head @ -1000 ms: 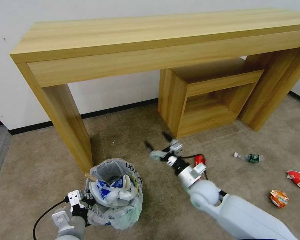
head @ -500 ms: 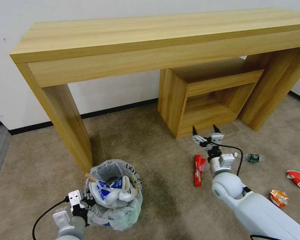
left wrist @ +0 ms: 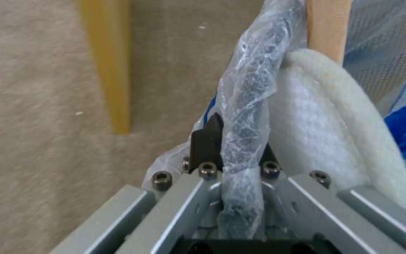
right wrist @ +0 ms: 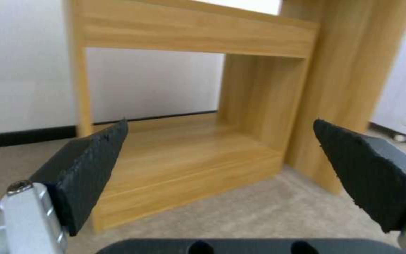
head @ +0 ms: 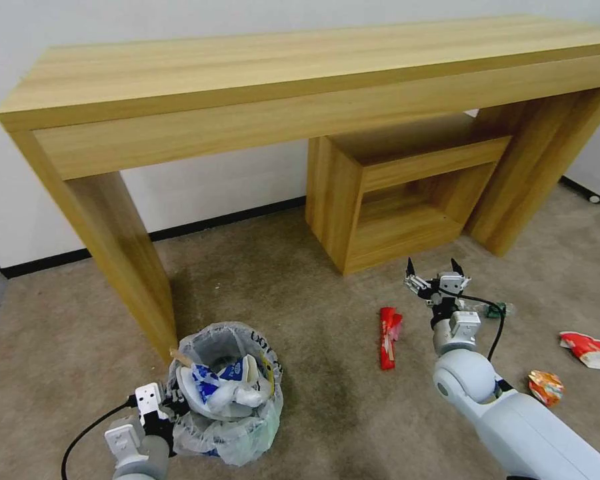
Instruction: Pick up the trash bin and place the garbage on the floor into it.
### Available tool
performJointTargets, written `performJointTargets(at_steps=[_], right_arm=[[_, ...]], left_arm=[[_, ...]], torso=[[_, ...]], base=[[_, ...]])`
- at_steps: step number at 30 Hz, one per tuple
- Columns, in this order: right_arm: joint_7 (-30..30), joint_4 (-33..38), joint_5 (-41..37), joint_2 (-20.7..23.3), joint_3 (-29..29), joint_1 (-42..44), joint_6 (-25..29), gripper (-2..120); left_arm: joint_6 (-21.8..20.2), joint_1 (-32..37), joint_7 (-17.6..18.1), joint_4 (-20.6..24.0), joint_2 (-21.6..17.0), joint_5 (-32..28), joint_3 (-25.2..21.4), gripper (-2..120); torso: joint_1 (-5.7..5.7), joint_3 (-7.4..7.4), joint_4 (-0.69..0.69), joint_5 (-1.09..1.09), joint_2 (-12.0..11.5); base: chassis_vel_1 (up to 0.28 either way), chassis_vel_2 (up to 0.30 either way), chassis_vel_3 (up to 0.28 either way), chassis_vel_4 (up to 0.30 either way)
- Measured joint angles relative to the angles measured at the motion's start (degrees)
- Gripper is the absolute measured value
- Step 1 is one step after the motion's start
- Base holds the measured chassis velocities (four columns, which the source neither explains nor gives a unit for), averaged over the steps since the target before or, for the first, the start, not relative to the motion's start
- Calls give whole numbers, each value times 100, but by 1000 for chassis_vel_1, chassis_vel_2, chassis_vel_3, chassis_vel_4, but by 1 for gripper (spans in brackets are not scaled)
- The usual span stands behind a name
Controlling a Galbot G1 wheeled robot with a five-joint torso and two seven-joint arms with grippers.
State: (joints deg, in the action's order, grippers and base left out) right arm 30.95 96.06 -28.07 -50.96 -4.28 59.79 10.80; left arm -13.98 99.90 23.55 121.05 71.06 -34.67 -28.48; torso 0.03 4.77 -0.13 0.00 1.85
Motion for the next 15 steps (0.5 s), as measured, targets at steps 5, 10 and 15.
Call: performJointTargets(at_steps=[5, 10, 15], right_arm=[[-25, -60, 14, -42, 31, -7, 68, 100], [-39, -125, 52, -89, 69, -28, 128, 100], [-50, -167, 82, -129, 114, -31, 172, 100]], left_arm=[[0, -11, 1, -8, -7, -16, 5, 0], [9, -5, 4, -8, -43, -32, -12, 0], [13, -15, 27, -21, -64, -76, -18, 0]], torso=[[0, 0, -1, 0, 0], [0, 0, -1, 0, 0], [0, 0, -3, 0, 0]], base=[[-89, -95, -83, -95], [-100, -101, -99, -96], [-61, -57, -66, -56]])
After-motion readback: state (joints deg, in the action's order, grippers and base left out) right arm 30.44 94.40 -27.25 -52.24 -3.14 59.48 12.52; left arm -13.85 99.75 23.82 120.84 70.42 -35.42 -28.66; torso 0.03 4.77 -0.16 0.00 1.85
